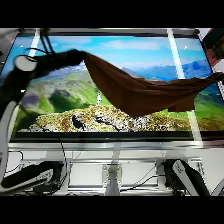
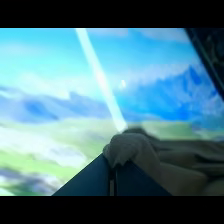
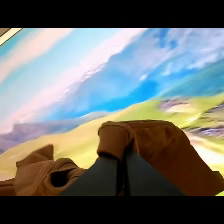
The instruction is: Fold the clothes and pants, and hang the long-sleeved shirts on hangers.
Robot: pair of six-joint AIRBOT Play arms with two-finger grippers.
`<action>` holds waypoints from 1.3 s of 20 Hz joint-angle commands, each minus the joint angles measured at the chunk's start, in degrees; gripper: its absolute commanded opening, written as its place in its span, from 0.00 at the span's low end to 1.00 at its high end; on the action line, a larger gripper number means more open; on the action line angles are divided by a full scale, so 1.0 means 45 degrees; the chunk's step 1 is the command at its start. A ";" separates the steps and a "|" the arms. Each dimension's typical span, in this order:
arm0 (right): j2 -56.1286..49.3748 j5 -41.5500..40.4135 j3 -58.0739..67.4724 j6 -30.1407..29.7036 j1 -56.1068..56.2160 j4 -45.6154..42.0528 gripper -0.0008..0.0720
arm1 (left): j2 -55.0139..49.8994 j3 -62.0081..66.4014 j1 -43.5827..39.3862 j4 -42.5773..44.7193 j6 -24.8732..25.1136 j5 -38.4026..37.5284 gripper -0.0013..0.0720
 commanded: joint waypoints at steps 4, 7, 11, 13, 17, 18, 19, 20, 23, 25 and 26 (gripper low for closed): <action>0.3793 0.1054 0.0019 -0.0831 0.0005 0.0568 0.04 | 0.3696 0.0219 0.0175 0.2565 0.0330 0.2875 0.03; 0.5649 0.1064 0.0160 -0.0840 0.0005 0.1637 0.03 | 0.5134 0.0219 0.0180 0.3356 0.0335 0.4823 0.04; 0.7130 0.1107 0.1608 -0.0840 0.0005 0.1894 0.03 | 0.6455 0.0219 0.0199 0.4541 0.0325 0.5377 0.04; 0.7213 0.1501 0.2351 -0.0763 0.0005 0.1914 0.03 | 0.6679 0.0219 0.0199 0.4551 0.0321 0.4998 0.03; 0.6222 0.2943 0.2463 -0.0262 0.0005 0.1860 0.03 | 0.5377 0.0214 0.0204 0.4556 -0.0228 0.2171 0.03; 0.5581 0.3492 0.2458 -0.0204 0.0005 0.1923 0.03 | 0.4658 0.0214 0.0199 0.4556 -0.0219 0.1467 0.03; 0.4823 0.3895 0.2463 -0.0223 0.0005 0.2045 0.03 | 0.3832 0.0214 0.0199 0.4546 -0.0219 0.1015 0.03; 0.3959 0.4167 0.2463 -0.0359 0.0005 0.2045 0.03 | 0.2880 0.0214 0.0189 0.4493 -0.0238 0.0792 0.03; 0.0884 0.4347 0.2463 -0.0690 0.0005 0.2001 0.03 | 0.0219 0.0214 -0.0131 0.4051 -0.0986 0.0772 0.03; -0.1447 0.3793 0.2463 -0.0685 0.0010 0.2025 0.03 | -0.1311 0.0214 -0.0442 0.3871 -0.0981 0.1088 0.03; -0.2526 0.3235 0.2463 -0.0685 0.0010 0.2103 0.03 | -0.2025 0.0214 -0.0627 0.3871 -0.0981 0.1540 0.04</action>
